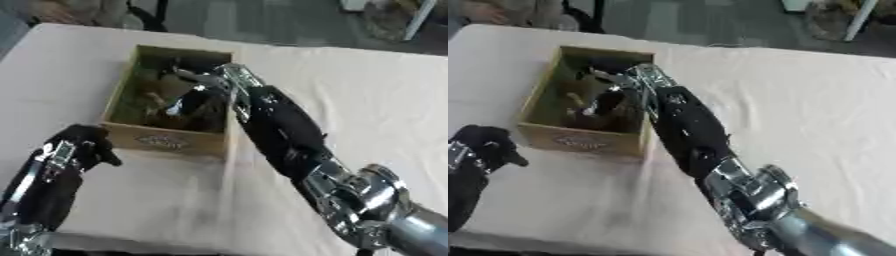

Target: Pick up objects on the table and place them in the box.

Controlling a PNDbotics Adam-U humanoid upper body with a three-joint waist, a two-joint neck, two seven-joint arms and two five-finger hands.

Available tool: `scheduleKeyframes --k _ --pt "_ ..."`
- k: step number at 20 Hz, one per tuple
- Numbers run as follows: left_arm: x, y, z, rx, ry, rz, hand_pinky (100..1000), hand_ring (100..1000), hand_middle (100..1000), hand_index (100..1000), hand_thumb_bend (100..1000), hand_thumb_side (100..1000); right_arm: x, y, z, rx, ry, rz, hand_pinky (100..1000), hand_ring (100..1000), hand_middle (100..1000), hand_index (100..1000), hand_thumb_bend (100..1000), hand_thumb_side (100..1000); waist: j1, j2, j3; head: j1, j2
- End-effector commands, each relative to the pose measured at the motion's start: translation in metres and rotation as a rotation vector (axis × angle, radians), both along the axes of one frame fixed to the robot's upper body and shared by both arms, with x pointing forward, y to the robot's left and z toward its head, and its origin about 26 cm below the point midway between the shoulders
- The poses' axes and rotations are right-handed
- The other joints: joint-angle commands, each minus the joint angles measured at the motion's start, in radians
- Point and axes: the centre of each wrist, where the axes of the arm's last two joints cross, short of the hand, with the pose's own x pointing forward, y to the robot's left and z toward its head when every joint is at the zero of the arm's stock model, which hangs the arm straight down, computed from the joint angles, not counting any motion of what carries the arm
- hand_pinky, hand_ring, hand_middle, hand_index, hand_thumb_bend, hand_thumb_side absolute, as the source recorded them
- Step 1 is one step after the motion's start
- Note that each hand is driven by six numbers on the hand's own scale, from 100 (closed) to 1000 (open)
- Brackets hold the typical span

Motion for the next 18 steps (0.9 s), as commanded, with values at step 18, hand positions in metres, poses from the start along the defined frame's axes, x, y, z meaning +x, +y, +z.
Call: scheduleKeyframes --k 18 --pt "0.003 0.020 0.007 0.007 -0.042 0.128 560 487 494 653 100 707 -0.093 -0.121 0.072 1.181 -0.007 0.147 537 603 604 707 100 202 -0.021 0.018 -0.103 0.094 -0.047"
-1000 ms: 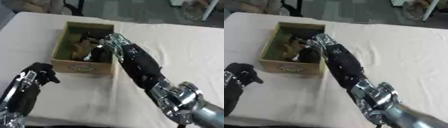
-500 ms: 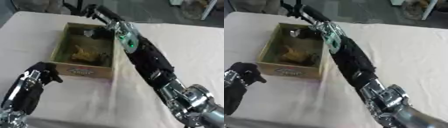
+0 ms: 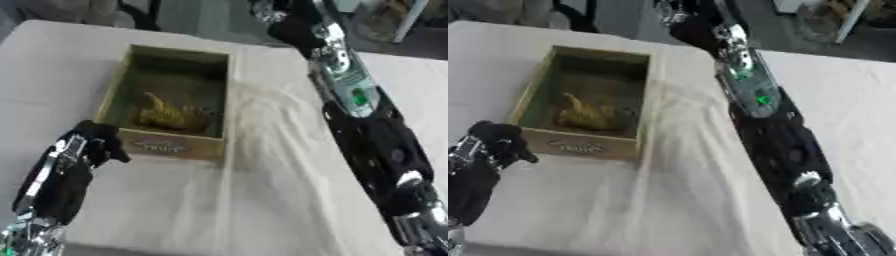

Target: Pick up objects on the table and place them in the box.

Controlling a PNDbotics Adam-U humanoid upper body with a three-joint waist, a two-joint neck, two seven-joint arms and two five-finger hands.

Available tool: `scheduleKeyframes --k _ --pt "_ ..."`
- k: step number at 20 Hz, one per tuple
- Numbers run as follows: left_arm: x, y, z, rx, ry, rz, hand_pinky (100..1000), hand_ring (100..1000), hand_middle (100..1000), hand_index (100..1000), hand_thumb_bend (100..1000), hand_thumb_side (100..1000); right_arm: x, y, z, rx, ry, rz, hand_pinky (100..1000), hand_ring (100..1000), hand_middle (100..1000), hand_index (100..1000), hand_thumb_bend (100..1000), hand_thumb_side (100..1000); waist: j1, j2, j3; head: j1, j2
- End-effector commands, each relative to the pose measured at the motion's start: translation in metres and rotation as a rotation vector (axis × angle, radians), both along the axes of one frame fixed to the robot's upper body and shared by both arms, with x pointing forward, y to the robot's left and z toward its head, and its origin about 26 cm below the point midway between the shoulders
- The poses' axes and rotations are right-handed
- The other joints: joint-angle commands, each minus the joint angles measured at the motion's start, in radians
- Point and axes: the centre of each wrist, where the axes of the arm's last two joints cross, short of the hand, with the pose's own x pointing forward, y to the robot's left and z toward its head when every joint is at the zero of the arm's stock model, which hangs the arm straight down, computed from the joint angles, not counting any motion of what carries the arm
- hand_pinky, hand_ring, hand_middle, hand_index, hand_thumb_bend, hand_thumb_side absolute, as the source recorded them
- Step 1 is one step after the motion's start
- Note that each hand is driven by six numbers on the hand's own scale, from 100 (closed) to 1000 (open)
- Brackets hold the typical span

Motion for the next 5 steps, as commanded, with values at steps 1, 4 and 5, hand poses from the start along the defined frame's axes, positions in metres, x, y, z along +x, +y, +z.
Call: scheduleKeyframes --k 1,4,5 --pt "0.000 0.007 0.006 0.014 -0.027 0.028 559 487 494 653 100 708 -0.018 -0.024 0.015 0.055 -0.042 -0.013 534 599 599 702 100 206 0.006 -0.010 -0.008 0.013 -0.017" --pt "0.000 0.009 0.005 0.016 -0.024 0.043 559 487 493 652 100 713 -0.031 -0.040 -0.003 0.100 -0.005 -0.042 525 579 578 683 100 239 0.008 -0.005 -0.021 0.028 -0.029" --pt "0.000 0.010 0.005 0.016 -0.025 0.046 559 487 493 652 100 713 -0.035 -0.044 -0.011 0.121 0.011 -0.055 524 574 572 672 100 248 0.009 -0.004 -0.026 0.031 -0.032"
